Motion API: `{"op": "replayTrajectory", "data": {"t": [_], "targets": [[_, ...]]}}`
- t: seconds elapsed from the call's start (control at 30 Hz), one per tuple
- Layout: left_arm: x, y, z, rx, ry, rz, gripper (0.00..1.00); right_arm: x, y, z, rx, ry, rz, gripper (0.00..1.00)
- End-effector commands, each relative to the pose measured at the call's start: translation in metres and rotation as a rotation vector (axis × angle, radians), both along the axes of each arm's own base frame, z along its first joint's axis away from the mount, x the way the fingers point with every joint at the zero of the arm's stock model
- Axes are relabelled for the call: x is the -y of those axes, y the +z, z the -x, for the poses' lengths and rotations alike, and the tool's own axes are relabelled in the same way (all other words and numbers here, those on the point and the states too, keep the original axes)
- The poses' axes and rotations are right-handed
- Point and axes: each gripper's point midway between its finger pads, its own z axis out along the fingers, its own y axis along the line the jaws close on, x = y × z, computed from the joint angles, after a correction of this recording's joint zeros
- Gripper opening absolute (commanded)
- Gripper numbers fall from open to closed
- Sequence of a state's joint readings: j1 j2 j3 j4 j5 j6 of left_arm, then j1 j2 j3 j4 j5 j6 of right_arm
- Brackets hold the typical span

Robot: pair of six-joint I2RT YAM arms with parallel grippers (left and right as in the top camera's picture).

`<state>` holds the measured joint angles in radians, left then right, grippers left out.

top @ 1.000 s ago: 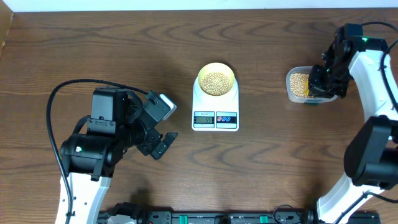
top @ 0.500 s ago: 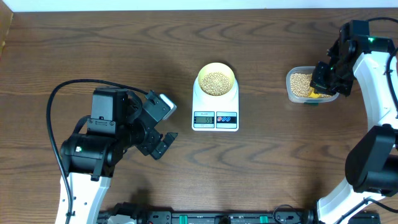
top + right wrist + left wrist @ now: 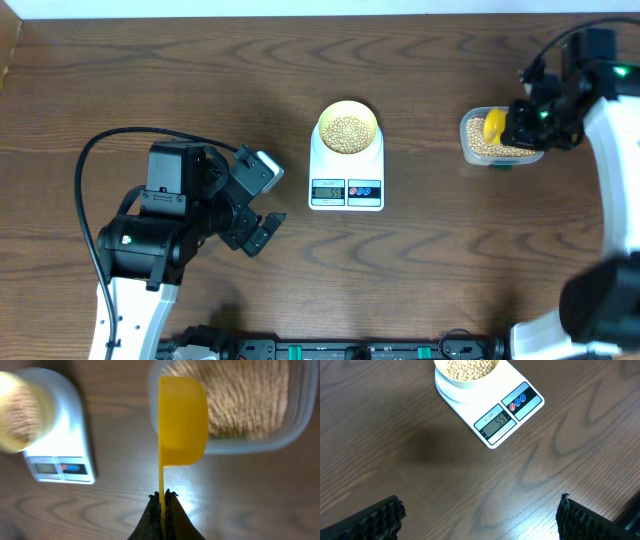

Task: Scoop item into bowl and weigh 50g on scale
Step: 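Carry the scoop left over the bowl and pour soybeans in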

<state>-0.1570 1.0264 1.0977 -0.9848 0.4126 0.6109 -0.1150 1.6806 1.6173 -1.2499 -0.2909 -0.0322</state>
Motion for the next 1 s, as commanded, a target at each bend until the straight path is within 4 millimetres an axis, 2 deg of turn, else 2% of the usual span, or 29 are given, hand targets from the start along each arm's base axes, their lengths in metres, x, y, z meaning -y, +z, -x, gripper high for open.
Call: {"op": "replayTrajectory", "data": {"t": [0.0, 0.1, 0.33, 0.43, 0.77, 0.97], "targets": [[-0.001, 0.007, -0.003, 0.025, -0.007, -0.007, 0.99, -0.039, 0.047, 0.0, 0.218, 0.274, -0.048, 0.01], [-0.001, 0.007, -0.003, 0.024, -0.007, -0.007, 0.99, -0.071, 0.054, 0.002, 0.282, 0.438, -0.033, 0.01], [-0.001, 0.007, -0.003, 0.025, -0.007, -0.007, 0.99, -0.156, 0.036, 0.01, 0.345, 0.834, -0.004, 0.01], [-0.001, 0.007, -0.003, 0.025, -0.007, -0.007, 0.99, -0.173, 0.021, 0.005, 0.343, 0.899, 0.038, 0.01], [-0.001, 0.007, -0.003, 0.025, -0.007, -0.007, 0.99, -0.204, -0.034, -0.028, 0.323, 0.959, 0.125, 0.01], [-0.001, 0.007, -0.003, 0.025, -0.007, -0.007, 0.99, -0.223, -0.045, -0.035, 0.35, 0.99, 0.131, 0.01]]}}
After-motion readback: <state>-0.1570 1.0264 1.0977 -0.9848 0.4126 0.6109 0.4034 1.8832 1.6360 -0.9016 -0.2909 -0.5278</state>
